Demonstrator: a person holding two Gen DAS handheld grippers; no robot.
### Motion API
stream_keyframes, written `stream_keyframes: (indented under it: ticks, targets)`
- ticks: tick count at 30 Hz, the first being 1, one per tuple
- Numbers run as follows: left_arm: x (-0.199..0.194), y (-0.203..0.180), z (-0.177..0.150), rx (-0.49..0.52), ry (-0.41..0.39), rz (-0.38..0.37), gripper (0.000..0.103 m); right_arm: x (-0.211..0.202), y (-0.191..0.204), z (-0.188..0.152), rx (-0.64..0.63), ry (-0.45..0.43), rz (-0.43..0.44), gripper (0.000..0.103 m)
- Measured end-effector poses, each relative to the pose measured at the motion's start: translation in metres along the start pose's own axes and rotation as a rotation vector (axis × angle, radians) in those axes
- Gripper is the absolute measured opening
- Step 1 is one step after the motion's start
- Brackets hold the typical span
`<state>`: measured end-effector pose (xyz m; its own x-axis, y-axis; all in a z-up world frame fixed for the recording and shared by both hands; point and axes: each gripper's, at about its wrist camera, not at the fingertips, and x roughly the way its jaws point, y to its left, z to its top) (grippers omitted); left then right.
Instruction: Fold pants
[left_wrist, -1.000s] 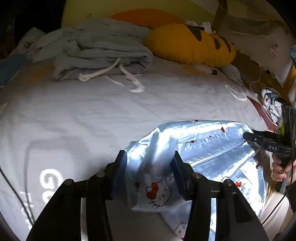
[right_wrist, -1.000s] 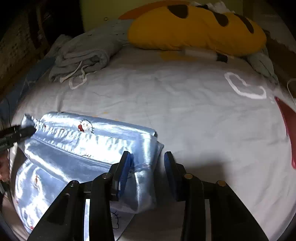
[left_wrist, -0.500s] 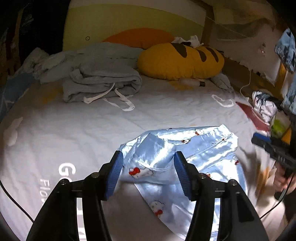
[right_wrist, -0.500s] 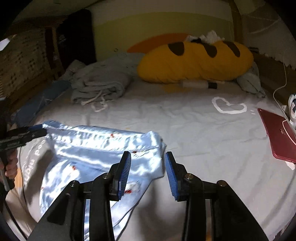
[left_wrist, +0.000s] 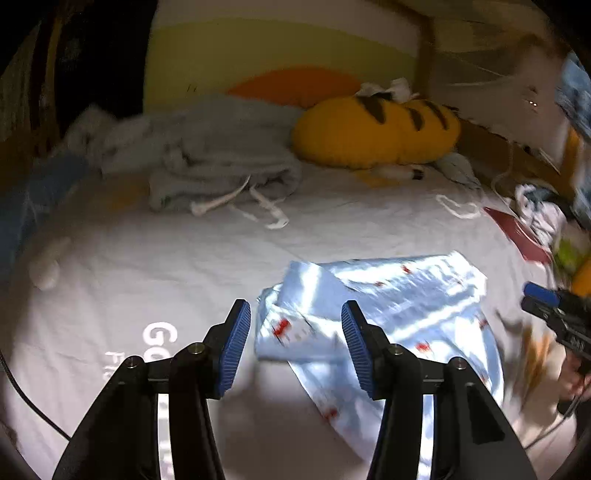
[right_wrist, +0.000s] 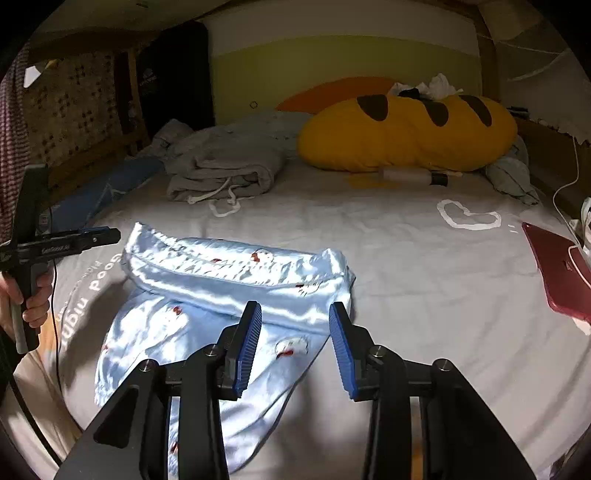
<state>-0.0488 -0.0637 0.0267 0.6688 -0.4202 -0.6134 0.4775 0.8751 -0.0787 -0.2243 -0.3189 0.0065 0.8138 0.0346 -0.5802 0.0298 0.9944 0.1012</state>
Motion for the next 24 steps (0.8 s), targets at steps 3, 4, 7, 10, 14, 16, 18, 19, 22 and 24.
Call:
stream_keyframes:
  ticks: [3, 4, 7, 10, 14, 16, 18, 19, 22, 24]
  targets:
    - [-0.031, -0.019, -0.025, 0.023, -0.034, 0.005, 0.051, -0.011, 0.015, -0.019, -0.031, 0.011, -0.009, 0.039]
    - [-0.037, -0.022, -0.034, -0.002, -0.016, -0.009, 0.051, -0.012, 0.020, -0.024, -0.040, 0.022, -0.024, 0.039]
    - [-0.041, -0.028, -0.063, -0.090, 0.067, -0.025, 0.051, -0.012, 0.026, -0.046, 0.025, 0.100, -0.051, 0.039]
    - [-0.036, -0.030, -0.094, -0.200, 0.118, -0.071, 0.049, -0.009, 0.017, -0.071, 0.193, 0.161, -0.029, 0.039]
    - [-0.028, -0.046, -0.120, -0.173, 0.159, -0.036, 0.041, -0.011, 0.024, -0.088, 0.129, 0.168, -0.164, 0.039]
    - [-0.026, -0.052, -0.131, -0.158, 0.185, -0.048, 0.041, -0.011, 0.028, -0.092, 0.107, 0.193, -0.154, 0.039]
    - [-0.024, -0.057, -0.139, -0.157, 0.207, -0.073, 0.041, -0.010, 0.032, -0.097, 0.099, 0.216, -0.117, 0.039]
    - [-0.023, -0.060, -0.143, -0.154, 0.213, -0.081, 0.040, -0.009, 0.035, -0.100, 0.088, 0.224, -0.114, 0.039]
    - [-0.021, -0.069, -0.148, -0.130, 0.208, -0.075, 0.040, -0.003, 0.042, -0.108, 0.066, 0.249, -0.111, 0.039]
    - [-0.018, -0.074, -0.147, -0.111, 0.206, -0.063, 0.040, 0.004, 0.046, -0.111, 0.062, 0.270, -0.096, 0.039]
